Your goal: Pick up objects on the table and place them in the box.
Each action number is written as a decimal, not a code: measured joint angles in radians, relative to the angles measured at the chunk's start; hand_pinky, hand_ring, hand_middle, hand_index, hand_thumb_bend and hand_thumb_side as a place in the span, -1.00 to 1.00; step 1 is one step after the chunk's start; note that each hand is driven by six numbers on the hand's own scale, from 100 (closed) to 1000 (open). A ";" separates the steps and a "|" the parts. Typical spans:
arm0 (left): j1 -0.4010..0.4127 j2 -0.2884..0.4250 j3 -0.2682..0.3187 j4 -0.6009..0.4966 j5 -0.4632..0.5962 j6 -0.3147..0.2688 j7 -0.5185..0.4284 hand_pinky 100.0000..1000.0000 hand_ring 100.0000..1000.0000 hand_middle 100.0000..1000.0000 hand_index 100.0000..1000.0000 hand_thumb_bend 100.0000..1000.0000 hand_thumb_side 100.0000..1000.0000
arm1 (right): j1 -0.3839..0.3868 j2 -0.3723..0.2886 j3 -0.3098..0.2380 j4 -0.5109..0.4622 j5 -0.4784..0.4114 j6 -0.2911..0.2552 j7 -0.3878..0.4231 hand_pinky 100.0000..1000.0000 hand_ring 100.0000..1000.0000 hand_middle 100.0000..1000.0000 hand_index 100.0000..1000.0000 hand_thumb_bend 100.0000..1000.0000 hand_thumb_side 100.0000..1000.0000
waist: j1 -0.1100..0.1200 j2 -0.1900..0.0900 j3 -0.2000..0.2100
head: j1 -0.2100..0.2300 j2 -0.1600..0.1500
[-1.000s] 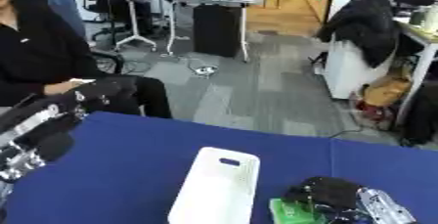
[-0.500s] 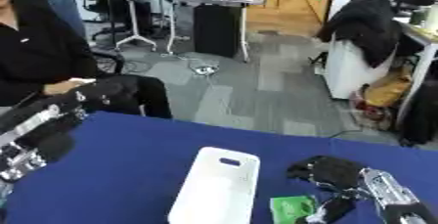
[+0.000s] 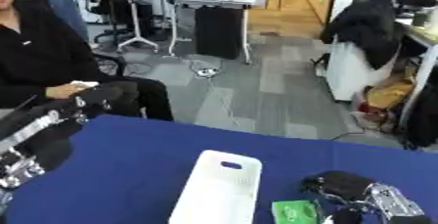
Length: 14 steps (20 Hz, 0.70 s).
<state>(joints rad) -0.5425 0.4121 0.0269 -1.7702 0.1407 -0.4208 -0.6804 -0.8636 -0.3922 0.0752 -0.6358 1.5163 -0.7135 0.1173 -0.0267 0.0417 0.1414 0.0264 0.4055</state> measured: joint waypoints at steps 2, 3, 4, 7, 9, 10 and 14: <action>0.000 0.000 -0.001 0.000 0.000 0.000 0.000 0.98 1.00 1.00 1.00 -1.00 0.72 | 0.007 0.001 0.001 0.000 0.004 -0.004 -0.004 0.65 0.70 0.79 0.91 0.22 1.00 | 0.000 0.000 0.000 | 0.000 0.000; 0.000 0.000 -0.001 0.000 0.000 0.000 0.000 0.98 1.00 1.00 1.00 -1.00 0.72 | 0.010 0.001 0.002 0.000 0.006 -0.006 -0.006 0.65 0.70 0.79 0.92 0.21 1.00 | 0.000 0.000 -0.001 | 0.000 0.000; 0.000 0.000 -0.002 0.000 0.000 0.000 0.000 0.98 1.00 1.00 1.00 -1.00 0.72 | 0.016 0.003 0.003 0.001 0.010 -0.007 -0.006 0.65 0.69 0.79 0.92 0.21 1.00 | 0.000 0.000 -0.001 | 0.000 0.000; 0.000 0.000 -0.003 0.000 0.000 0.000 0.000 0.98 1.00 1.00 1.00 -1.00 0.72 | 0.023 0.007 0.003 0.001 0.018 -0.004 -0.017 0.61 0.66 0.74 0.89 0.21 1.00 | 0.002 0.000 -0.001 | 0.000 0.000; 0.000 0.000 -0.004 0.000 0.000 0.000 0.000 0.98 1.00 1.00 1.00 -1.00 0.72 | 0.023 0.011 0.002 0.000 0.021 0.000 -0.031 0.52 0.55 0.54 0.69 0.19 1.00 | 0.003 0.000 -0.001 | 0.000 -0.002; 0.000 0.000 -0.004 0.000 0.000 0.000 0.000 0.98 1.00 1.00 1.00 -1.00 0.72 | 0.025 0.013 0.002 0.000 0.023 0.002 -0.041 0.52 0.55 0.54 0.69 0.19 1.00 | 0.003 0.000 -0.001 | 0.000 -0.003; 0.000 0.000 -0.005 0.000 0.000 0.000 0.000 0.98 1.00 1.00 1.00 -1.00 0.72 | 0.031 0.022 0.002 -0.004 0.028 0.006 -0.096 -0.79 -0.22 -0.10 0.25 0.18 1.00 | 0.003 0.000 0.000 | 0.000 -0.003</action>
<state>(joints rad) -0.5430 0.4121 0.0222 -1.7703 0.1406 -0.4213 -0.6800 -0.8329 -0.3707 0.0775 -0.6398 1.5439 -0.7077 0.0211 -0.0238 0.0417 0.1413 0.0264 0.4027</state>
